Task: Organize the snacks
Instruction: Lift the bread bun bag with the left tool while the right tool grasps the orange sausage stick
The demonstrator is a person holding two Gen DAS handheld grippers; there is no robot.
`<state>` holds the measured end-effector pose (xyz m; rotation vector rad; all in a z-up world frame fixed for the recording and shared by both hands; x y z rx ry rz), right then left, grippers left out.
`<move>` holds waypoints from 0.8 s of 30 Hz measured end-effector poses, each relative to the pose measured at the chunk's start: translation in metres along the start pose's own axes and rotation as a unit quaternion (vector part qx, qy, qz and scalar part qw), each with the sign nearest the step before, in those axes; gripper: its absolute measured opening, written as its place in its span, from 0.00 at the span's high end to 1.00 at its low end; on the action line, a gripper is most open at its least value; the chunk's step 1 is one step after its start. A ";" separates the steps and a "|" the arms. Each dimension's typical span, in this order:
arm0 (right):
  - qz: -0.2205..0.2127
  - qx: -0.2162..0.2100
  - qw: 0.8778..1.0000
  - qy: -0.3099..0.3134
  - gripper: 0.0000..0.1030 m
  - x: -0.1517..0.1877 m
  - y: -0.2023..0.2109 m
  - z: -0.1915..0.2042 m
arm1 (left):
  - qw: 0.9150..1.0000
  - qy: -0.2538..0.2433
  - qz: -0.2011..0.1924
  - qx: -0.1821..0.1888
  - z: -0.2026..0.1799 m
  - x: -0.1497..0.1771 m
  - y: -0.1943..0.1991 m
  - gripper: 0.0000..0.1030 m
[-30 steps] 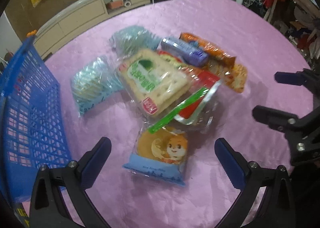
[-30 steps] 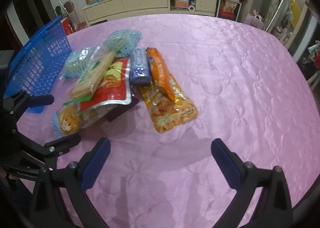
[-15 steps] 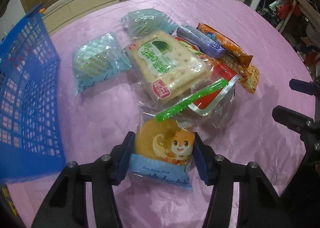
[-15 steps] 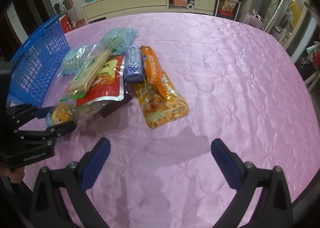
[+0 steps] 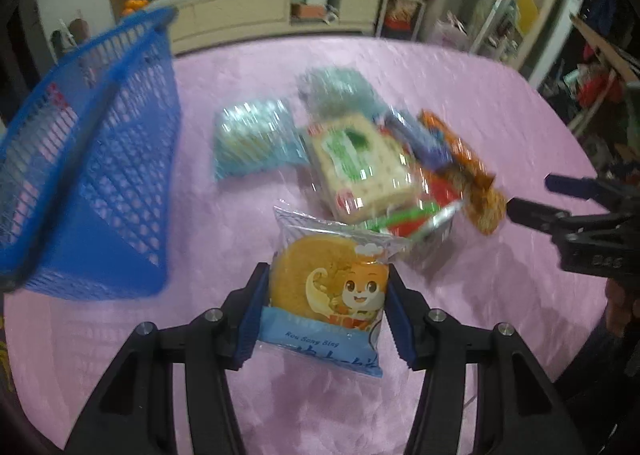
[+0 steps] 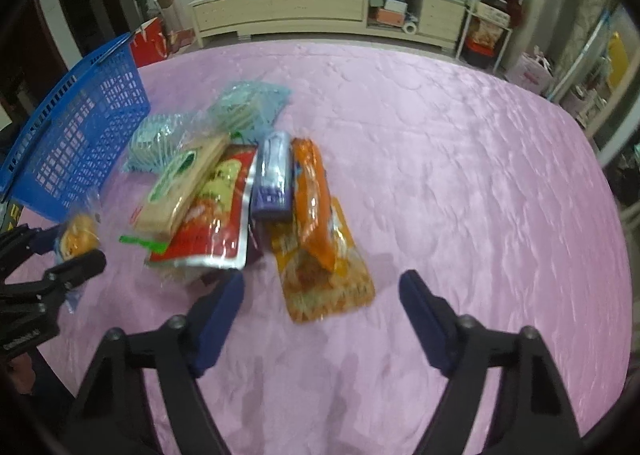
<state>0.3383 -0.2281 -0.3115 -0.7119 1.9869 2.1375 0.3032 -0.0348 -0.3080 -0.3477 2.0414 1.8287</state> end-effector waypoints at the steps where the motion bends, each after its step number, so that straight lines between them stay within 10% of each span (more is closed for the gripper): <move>1: 0.002 -0.005 1.000 0.005 0.27 -0.003 -0.003 0.002 | 1.000 0.004 -0.005 -0.002 0.001 -0.005 0.002 0.49; 8: 0.018 0.008 0.999 0.044 0.31 -0.023 -0.031 0.011 | 1.000 0.022 -0.009 -0.005 0.004 -0.032 -0.005 0.49; 17: 0.050 -0.012 0.997 0.061 0.77 -0.026 -0.055 0.007 | 1.000 0.018 -0.002 -0.010 -0.001 -0.039 -0.016 0.49; 24: 0.003 -0.008 0.998 0.055 0.80 -0.026 -0.007 0.007 | 1.000 0.014 -0.012 -0.008 -0.006 -0.036 -0.002 0.49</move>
Point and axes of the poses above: each gripper's, at about its wrist camera, not at the fingertips, and y roughly against the way its jaws point, z to its left, x to its underside, the point moved 9 cm from there along -y, roughly the way its jaws point, and after that the axes turned 5 degrees about z, right-handed, at the moved point
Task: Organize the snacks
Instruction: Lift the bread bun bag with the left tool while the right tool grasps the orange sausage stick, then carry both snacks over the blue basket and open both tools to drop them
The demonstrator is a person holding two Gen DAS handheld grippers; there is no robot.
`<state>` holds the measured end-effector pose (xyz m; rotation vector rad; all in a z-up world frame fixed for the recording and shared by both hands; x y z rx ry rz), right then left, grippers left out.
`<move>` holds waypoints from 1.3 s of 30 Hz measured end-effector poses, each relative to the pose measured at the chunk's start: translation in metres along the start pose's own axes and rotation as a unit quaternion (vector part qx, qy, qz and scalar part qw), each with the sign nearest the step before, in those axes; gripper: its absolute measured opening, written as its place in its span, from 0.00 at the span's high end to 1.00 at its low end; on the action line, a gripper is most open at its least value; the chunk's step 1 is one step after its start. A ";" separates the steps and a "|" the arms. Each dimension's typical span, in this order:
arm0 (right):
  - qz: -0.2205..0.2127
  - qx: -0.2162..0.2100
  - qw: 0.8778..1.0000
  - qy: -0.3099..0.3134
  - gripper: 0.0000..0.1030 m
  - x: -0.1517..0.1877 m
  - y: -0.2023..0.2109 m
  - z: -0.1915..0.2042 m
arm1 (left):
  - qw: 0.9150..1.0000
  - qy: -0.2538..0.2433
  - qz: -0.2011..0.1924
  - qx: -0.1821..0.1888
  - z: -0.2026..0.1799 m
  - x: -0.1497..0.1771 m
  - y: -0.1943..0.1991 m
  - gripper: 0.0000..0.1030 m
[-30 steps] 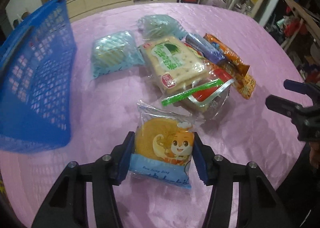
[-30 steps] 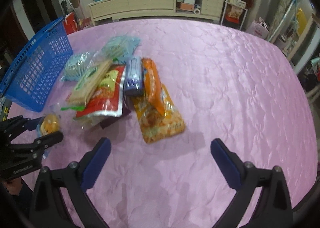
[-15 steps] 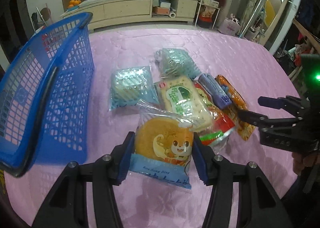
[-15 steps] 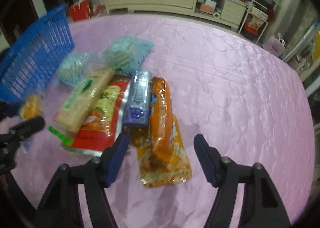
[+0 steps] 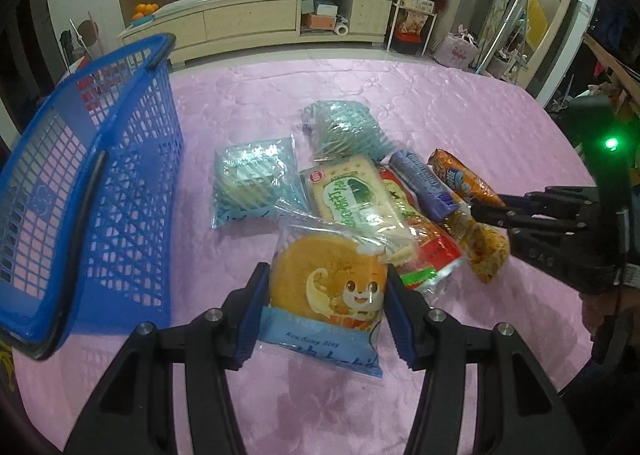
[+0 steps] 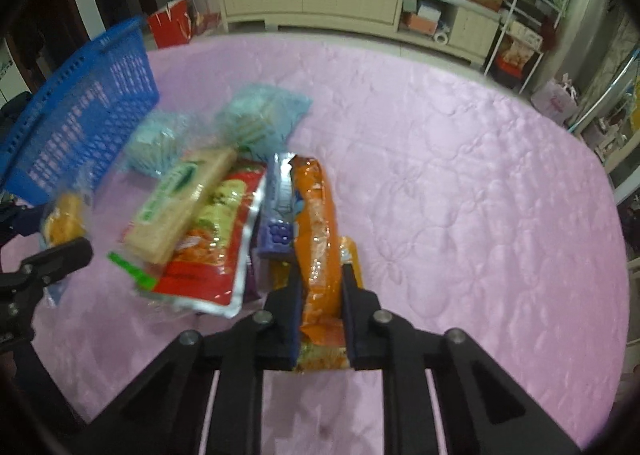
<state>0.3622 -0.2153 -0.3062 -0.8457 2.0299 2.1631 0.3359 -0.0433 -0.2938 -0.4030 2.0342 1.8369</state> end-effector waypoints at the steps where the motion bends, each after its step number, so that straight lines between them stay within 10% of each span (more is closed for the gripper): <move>1: -0.003 0.000 1.000 0.000 0.80 0.000 0.006 0.002 | 1.000 0.001 -0.003 0.000 0.000 0.001 0.004 0.50; 22: -0.077 -0.025 0.997 0.005 0.80 -0.002 0.137 0.083 | 0.995 0.006 -0.096 -0.014 0.041 0.011 0.141 0.50; 39: -0.108 -0.055 0.990 0.078 0.80 -0.056 0.163 0.196 | 0.991 0.003 -0.125 -0.041 0.134 0.012 0.201 0.50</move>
Point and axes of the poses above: each gripper's, at about its wrist camera, not at the fingertips, and y roughly against the way its jaws point, z to its left, x to its underside, the point moved 9 cm from there along -y, roughly the way its jaws point, and after that the axes turned 5 degrees about z, right-handed, at the moved point
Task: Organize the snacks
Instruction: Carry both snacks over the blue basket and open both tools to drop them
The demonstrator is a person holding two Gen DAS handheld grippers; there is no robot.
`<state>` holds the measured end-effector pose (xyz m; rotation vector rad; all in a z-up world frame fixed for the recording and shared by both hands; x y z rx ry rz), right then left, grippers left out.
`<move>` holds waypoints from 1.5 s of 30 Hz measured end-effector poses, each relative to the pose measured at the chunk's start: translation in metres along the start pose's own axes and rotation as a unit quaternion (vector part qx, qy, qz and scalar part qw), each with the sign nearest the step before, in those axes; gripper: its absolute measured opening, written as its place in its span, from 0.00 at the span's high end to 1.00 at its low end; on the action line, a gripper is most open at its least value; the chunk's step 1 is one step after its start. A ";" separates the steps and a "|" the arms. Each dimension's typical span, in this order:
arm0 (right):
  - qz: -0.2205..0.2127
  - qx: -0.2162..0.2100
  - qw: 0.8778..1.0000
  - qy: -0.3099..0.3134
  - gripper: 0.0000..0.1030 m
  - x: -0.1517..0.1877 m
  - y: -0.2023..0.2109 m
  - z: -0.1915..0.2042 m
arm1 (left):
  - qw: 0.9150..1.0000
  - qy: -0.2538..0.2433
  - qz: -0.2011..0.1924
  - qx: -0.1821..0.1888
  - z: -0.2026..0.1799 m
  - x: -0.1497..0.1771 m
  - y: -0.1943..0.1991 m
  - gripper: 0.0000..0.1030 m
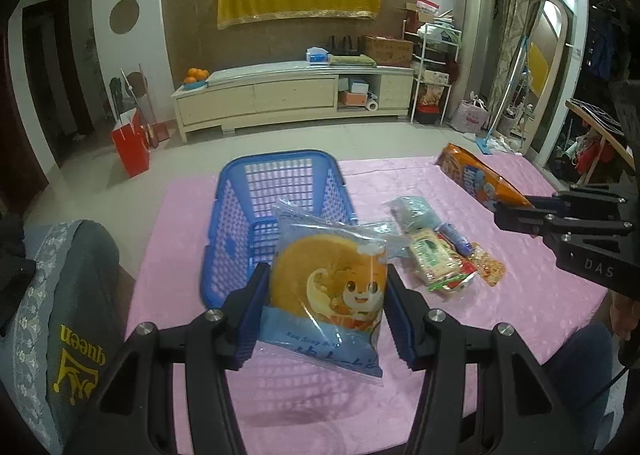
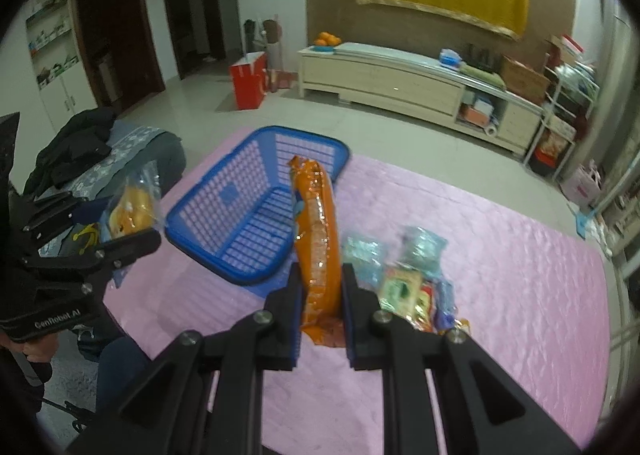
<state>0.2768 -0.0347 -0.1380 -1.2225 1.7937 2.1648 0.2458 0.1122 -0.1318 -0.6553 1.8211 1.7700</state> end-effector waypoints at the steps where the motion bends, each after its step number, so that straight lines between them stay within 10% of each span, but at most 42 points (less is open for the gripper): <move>1: 0.002 -0.004 1.000 0.005 0.80 -0.002 -0.003 0.006 | 1.000 0.003 0.000 -0.001 0.006 0.000 0.000 0.50; 23: 0.076 -0.038 0.995 0.055 0.79 -0.018 -0.098 0.077 | 0.998 0.059 0.031 -0.007 0.086 0.020 -0.040 0.50; 25: 0.073 -0.033 0.995 0.053 0.76 -0.018 -0.101 0.077 | 0.998 0.060 0.033 -0.007 0.085 0.022 -0.041 0.50; 29: 0.083 -0.030 0.995 0.035 0.37 -0.015 -0.107 0.072 | 0.997 0.061 0.036 -0.006 0.085 0.027 -0.040 0.50; 45: 0.046 -0.007 0.999 -0.026 0.27 -0.012 -0.077 0.031 | 0.998 0.046 0.035 -0.001 0.069 0.015 -0.042 0.50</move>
Point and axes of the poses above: each gripper's, at about its wrist camera, not at the fingertips, and y roughly against the way its jaws point, z to its left, x to its underside, the point moved 9 cm from there along -y, roughly the way its jaws point, and after that the axes turned 5 degrees about z, right-handed, at the moved point
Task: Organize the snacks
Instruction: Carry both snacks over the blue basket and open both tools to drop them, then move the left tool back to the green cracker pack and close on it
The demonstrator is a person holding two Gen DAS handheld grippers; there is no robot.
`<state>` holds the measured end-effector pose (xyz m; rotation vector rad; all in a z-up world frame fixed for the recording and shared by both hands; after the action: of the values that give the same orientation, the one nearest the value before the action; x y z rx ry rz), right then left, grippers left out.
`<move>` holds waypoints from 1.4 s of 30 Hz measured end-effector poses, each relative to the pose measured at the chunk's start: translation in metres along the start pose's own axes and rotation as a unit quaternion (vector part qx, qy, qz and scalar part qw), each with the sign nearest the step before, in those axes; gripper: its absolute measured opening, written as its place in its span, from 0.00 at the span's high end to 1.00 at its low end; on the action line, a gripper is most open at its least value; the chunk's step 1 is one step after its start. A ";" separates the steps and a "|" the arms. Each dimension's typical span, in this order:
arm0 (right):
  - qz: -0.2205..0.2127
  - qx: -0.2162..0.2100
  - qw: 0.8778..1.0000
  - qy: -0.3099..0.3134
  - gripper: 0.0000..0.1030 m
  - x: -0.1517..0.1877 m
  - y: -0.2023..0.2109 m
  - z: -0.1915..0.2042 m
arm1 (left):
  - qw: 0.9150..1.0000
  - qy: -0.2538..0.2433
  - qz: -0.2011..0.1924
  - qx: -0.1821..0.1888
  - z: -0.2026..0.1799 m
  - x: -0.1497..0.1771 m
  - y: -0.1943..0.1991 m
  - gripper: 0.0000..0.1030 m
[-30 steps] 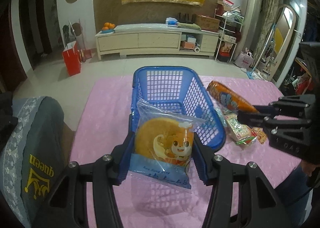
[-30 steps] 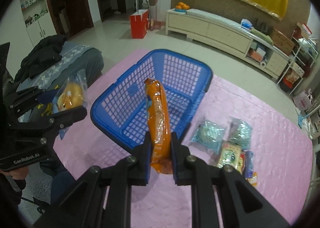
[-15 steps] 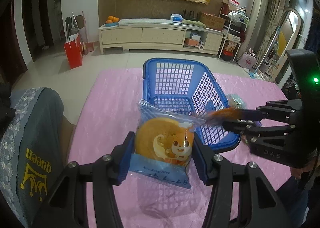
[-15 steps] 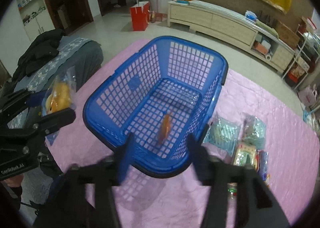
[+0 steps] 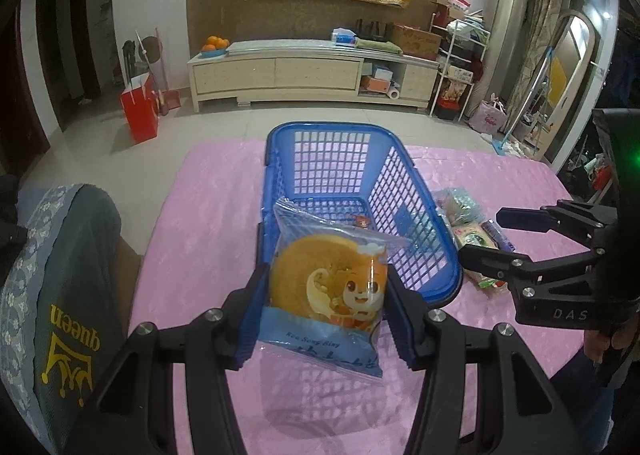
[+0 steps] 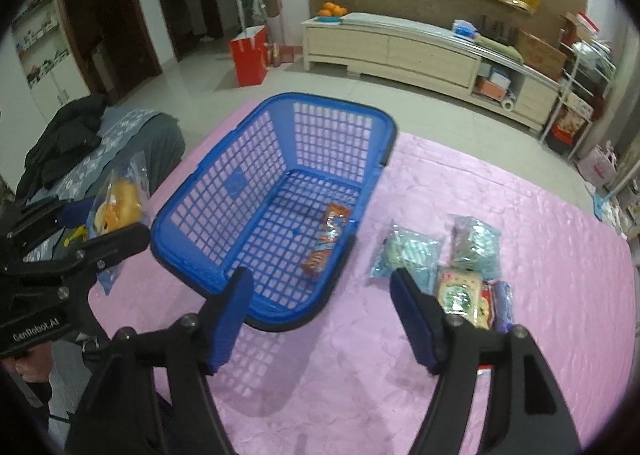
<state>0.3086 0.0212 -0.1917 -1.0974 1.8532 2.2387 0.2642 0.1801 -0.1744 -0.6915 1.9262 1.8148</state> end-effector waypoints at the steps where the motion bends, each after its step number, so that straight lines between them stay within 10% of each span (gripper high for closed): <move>1: -0.002 0.001 1.000 -0.003 0.27 0.000 0.001 -0.002 | 1.000 -0.001 0.001 0.002 -0.003 -0.002 -0.002 0.50; 24: -0.014 0.017 0.999 -0.047 0.27 0.003 -0.005 -0.061 | 0.998 -0.036 0.052 0.014 -0.046 -0.031 -0.080 0.49; 29: -0.023 0.017 0.998 -0.055 0.27 0.005 0.006 -0.067 | 0.999 -0.034 0.038 0.014 -0.050 -0.034 -0.075 0.31; 42: -0.047 0.020 0.996 -0.070 0.27 0.021 0.054 -0.089 | 0.997 -0.070 0.003 0.016 -0.089 -0.035 -0.023 0.29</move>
<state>0.3119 -0.0800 -0.1603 -0.9721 1.7470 2.1566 0.3097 0.0932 -0.1650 -0.5335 1.8630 1.7831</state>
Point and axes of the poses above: each gripper's, at about its wrist camera, not at the fingertips, and y roughly against the way its jaws point, z to its left, x to its underside, the point moved 9 cm from there along -y, roughly the way its jaws point, and after that the axes turned 5 degrees about z, right-handed, at the moved point
